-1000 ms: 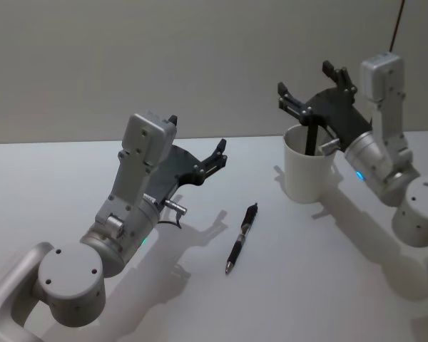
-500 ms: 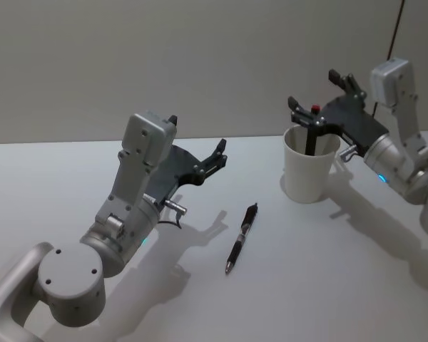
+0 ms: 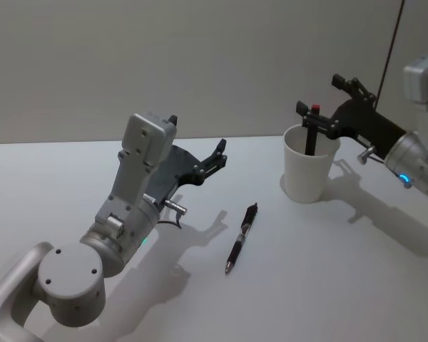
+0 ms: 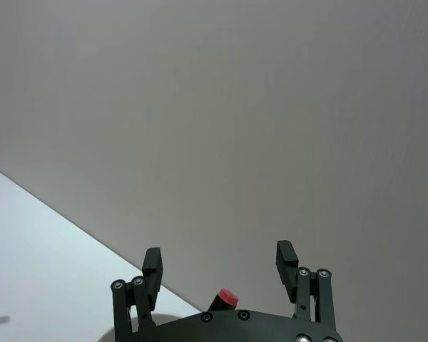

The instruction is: Place the pen into the pen holder.

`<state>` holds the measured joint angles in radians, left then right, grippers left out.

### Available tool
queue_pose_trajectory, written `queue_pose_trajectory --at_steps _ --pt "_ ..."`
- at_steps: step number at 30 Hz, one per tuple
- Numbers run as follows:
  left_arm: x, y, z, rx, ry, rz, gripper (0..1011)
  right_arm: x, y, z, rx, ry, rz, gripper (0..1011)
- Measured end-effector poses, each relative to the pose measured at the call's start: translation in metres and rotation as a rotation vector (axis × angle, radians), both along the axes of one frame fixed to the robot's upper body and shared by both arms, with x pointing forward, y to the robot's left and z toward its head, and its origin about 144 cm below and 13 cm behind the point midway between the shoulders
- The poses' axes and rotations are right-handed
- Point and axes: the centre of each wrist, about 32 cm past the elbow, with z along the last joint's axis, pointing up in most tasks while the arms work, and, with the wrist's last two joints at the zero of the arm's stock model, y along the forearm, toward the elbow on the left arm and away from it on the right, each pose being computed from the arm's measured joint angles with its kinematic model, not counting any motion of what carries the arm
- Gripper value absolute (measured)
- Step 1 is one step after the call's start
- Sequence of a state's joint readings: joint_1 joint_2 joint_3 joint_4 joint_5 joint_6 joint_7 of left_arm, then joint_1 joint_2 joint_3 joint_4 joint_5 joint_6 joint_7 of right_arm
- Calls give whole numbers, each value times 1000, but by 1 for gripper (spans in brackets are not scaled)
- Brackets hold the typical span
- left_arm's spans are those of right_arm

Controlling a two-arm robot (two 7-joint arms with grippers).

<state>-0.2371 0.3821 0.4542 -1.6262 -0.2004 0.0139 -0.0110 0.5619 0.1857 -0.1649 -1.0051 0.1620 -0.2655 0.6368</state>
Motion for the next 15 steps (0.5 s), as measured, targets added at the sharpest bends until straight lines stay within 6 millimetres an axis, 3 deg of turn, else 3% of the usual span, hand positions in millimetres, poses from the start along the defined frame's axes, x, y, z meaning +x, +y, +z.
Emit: queue_pose_trajectory --at_steps 15 --pt "0 0 0 0 0 0 1001 5 -40 -11 188 15 148 1002"
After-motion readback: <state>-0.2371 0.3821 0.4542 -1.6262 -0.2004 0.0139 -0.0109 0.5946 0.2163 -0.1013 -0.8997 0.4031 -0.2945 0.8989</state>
